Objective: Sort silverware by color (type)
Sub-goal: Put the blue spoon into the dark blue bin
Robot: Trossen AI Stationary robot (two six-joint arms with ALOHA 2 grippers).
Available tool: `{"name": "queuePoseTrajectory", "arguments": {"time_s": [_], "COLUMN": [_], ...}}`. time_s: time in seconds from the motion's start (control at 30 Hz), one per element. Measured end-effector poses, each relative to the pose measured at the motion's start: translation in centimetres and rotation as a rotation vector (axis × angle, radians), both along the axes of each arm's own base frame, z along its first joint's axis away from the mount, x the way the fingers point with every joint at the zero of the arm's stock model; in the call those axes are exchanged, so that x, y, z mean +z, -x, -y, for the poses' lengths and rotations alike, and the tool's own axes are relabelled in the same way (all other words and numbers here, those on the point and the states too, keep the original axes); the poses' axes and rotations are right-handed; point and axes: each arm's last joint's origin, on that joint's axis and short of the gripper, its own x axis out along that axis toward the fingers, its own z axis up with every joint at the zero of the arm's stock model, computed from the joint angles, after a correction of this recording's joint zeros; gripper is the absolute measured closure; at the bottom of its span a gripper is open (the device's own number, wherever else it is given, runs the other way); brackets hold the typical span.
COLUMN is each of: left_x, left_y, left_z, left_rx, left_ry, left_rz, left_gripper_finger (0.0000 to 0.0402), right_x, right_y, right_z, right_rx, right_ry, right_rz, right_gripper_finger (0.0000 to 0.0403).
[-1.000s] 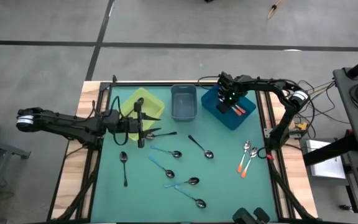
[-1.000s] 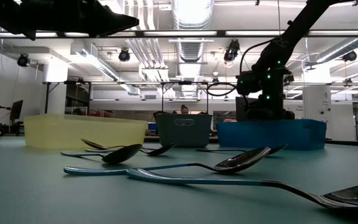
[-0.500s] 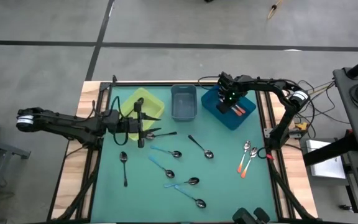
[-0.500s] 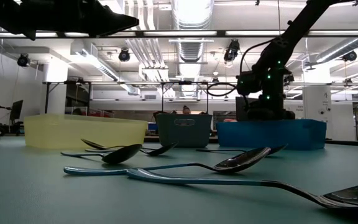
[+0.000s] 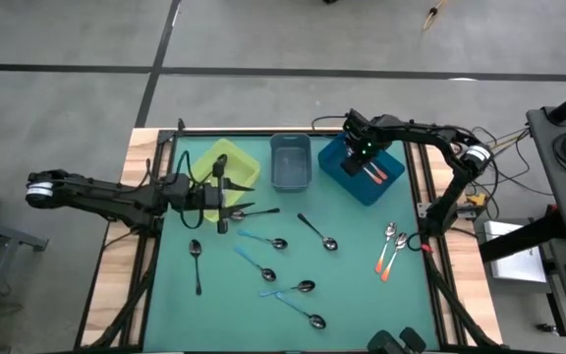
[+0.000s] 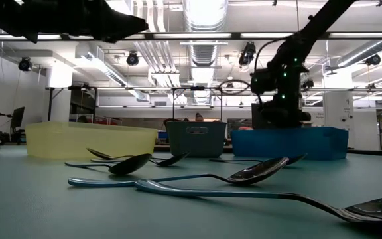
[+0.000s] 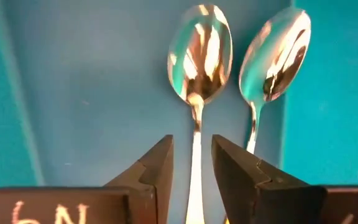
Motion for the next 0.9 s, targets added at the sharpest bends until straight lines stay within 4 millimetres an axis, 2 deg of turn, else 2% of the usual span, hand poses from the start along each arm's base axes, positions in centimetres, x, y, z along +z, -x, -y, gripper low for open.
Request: {"name": "queuePoseTrajectory", "arguments": {"time_s": [0.27,0.5,0.7,0.9], "left_x": [-1.5,-2.9,-4.6,-5.5], "left_y": [0.1,-0.5,-1.4,-2.6], "left_z": [0.1,0.1,0.5,1.3], "left_rx": [0.016,0.045,0.051,0.031], "left_ry": [0.227,0.379,0.438,0.438], "left_rz": [-0.136,-0.218,-0.301,-0.371], "left_gripper_finger": [0.0256,0.0256,0.0256,0.0256], "right_x": [5.0,9.1,10.5,10.4], "right_y": [-0.4,-1.0,-0.9,-0.6], "right_z": [-2.4,-6.7,-11.1,-14.9], "right_rx": [0.079,0.2,0.289,0.42], "right_ry": [0.152,0.312,0.385,0.411], "right_rz": [0.156,0.376,0.592,0.737], "right_gripper_finger": [0.0319,0.0332,0.0335,0.0335]}}
